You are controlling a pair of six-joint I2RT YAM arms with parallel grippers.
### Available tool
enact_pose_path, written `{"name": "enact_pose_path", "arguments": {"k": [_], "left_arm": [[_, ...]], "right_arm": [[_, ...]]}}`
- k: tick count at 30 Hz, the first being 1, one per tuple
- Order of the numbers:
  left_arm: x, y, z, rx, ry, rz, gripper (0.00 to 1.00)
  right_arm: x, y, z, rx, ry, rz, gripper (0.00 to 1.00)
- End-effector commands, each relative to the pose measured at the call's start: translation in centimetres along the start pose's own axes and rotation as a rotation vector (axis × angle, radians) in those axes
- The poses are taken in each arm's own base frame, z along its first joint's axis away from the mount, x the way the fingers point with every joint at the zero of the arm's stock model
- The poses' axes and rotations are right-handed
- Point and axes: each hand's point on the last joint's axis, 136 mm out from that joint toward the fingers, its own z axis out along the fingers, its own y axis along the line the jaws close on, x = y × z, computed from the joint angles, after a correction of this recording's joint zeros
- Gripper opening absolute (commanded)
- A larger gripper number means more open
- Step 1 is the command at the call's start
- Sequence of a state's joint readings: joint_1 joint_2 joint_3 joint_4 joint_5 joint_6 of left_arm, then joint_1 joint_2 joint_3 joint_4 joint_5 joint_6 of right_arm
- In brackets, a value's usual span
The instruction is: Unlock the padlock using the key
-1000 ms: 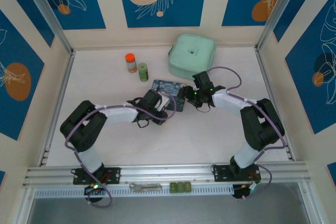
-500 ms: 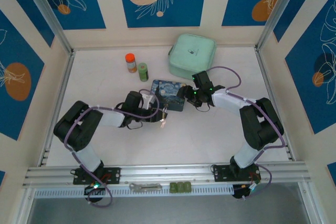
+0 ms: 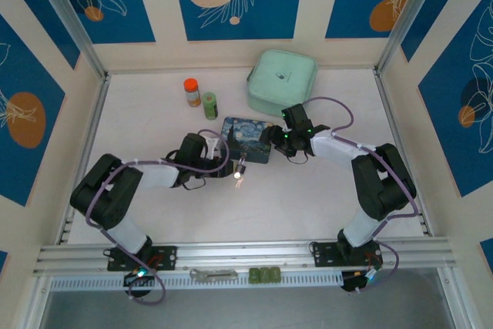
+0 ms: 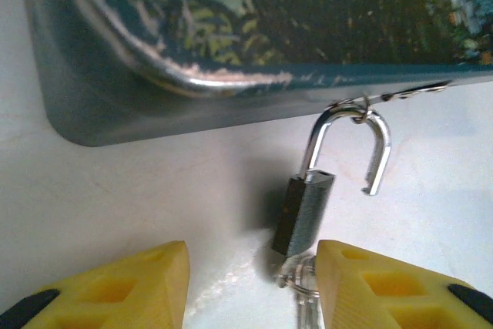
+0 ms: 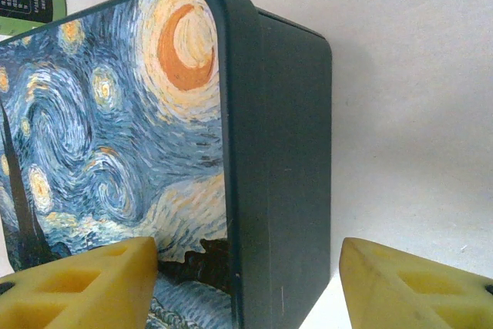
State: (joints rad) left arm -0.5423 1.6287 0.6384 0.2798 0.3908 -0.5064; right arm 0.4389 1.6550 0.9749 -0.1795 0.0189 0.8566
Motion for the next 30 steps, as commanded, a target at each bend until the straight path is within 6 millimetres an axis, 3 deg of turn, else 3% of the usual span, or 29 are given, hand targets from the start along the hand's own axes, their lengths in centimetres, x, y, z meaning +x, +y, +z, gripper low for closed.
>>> {"name": "enact_pose_path", "arguments": {"k": [1, 8, 12, 14, 20, 22, 27, 30], "left_arm": [[-0.1, 0.0, 0.6, -0.074, 0.027, 0.109, 0.48], [-1.0, -1.6, 2.5, -0.029, 0.017, 0.140, 0.48], [0.4, -1.8, 3.8, -0.053, 0.079, 0.151, 0.46], [1.4, -0.9, 4.0, -0.136, 0.113, 0.155, 0.45], [1.9, -0.4, 4.0, -0.263, 0.146, 0.194, 0.40], [2.0, -0.3, 4.1, -0.284, 0.156, 0.194, 0.35], [1.8, 0.4, 2.9, -0.388, 0.155, 0.187, 0.05], [1.1, 1.3, 0.8, -0.499, 0.135, 0.199, 0.00]], "right_arm": [[0.8, -1.3, 0.8, 0.055, 0.041, 0.000, 0.64], [1.1, -1.5, 0.9, 0.054, 0.049, 0.000, 0.64], [1.0, -1.3, 0.8, 0.049, 0.044, 0.000, 0.63], [0.8, -1.2, 0.6, 0.047, 0.038, -0.003, 0.63], [0.7, -1.1, 0.6, 0.043, 0.034, -0.005, 0.63], [0.8, -1.2, 0.8, 0.039, 0.039, 0.000, 0.64], [0.8, -1.4, 0.9, 0.042, 0.041, 0.002, 0.64], [0.7, -1.5, 1.0, 0.041, 0.040, 0.007, 0.64]]}}
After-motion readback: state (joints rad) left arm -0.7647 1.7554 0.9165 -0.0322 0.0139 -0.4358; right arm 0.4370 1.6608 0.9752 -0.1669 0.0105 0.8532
